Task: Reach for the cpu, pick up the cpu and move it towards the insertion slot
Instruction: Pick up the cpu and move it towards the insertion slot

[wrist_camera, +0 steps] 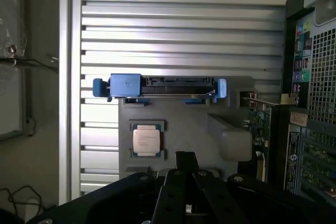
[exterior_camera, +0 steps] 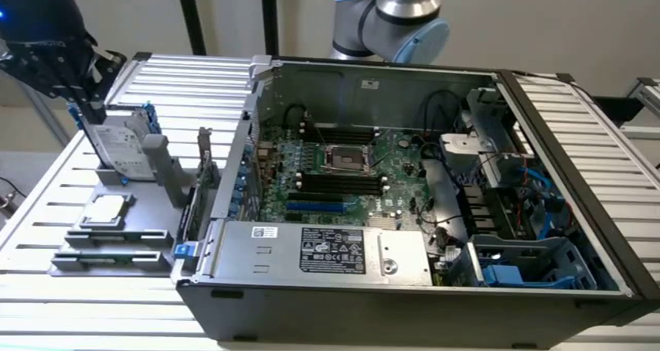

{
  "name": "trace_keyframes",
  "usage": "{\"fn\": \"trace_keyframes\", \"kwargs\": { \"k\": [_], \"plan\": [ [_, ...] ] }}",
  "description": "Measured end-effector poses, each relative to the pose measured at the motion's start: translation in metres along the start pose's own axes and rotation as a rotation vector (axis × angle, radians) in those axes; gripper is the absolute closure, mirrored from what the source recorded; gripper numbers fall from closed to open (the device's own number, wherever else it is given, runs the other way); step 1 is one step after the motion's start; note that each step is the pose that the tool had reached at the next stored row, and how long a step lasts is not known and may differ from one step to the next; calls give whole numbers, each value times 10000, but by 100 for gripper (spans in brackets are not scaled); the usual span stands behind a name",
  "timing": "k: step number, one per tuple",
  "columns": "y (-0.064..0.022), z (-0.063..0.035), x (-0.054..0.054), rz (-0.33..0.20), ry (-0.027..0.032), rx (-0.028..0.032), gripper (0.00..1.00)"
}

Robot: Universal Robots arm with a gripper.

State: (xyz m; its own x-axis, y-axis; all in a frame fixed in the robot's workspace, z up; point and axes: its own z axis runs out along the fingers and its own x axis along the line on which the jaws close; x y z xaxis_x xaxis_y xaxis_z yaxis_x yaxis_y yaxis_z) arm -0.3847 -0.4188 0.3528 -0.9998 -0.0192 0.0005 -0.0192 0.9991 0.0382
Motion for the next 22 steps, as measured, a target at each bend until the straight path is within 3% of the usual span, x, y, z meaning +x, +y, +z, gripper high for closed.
{"fn": "trace_keyframes", "kwargs": {
  "k": [10, 16, 22],
  "plan": [
    [-13, 21, 446, 1, 1, -1, 89],
    [-17, 20, 465, 0, 0, 0, 88],
    [-17, 21, 466, 0, 1, 0, 58]
  ]
}}
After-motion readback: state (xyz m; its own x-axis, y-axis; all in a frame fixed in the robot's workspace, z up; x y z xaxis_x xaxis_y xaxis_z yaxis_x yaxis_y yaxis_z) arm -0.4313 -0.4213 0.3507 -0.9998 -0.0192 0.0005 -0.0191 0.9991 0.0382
